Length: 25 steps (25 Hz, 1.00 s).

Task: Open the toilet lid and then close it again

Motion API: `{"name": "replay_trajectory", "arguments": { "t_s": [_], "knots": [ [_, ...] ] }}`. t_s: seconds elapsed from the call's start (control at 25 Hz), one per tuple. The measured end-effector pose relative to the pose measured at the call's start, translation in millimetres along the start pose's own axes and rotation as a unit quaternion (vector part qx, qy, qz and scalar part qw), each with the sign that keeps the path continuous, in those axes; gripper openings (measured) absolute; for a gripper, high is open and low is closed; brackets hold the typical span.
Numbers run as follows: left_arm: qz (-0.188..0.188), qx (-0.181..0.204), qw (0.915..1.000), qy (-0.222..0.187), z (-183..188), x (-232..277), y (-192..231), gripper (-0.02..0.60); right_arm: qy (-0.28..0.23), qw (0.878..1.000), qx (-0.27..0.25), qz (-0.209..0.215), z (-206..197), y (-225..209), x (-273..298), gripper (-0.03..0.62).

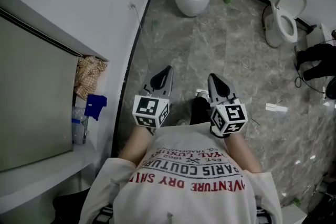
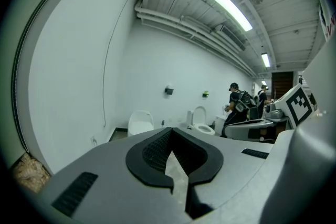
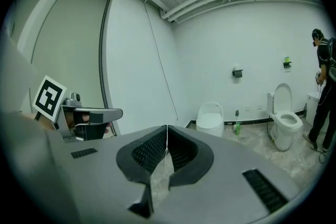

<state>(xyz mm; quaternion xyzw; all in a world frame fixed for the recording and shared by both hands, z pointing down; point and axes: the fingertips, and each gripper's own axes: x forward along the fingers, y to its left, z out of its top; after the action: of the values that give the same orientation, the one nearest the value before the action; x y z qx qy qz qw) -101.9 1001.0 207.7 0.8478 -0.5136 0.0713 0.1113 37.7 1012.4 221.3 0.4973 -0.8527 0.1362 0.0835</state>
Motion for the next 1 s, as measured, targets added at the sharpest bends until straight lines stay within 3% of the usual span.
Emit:
{"name": "replay_trajectory", "arguments": {
  "t_s": [0.4, 0.8, 1.0],
  "knots": [
    [0.041, -0.006, 0.9989, 0.021, 11, 93, 53, 0.008, 0.022, 0.999, 0.011, 0.044, 15, -55, 110, 0.015],
    [0.059, -0.005, 0.9977, 0.033, 62, 262, 124, 0.008, 0.045, 0.996, -0.005, 0.083, 68, -155, 265, 0.015],
    [0.055, -0.016, 0.9974, 0.043, 72, 337, 145, 0.008, 0.061, 0.995, 0.000, 0.077, 83, -210, 326, 0.015]
  ]
}}
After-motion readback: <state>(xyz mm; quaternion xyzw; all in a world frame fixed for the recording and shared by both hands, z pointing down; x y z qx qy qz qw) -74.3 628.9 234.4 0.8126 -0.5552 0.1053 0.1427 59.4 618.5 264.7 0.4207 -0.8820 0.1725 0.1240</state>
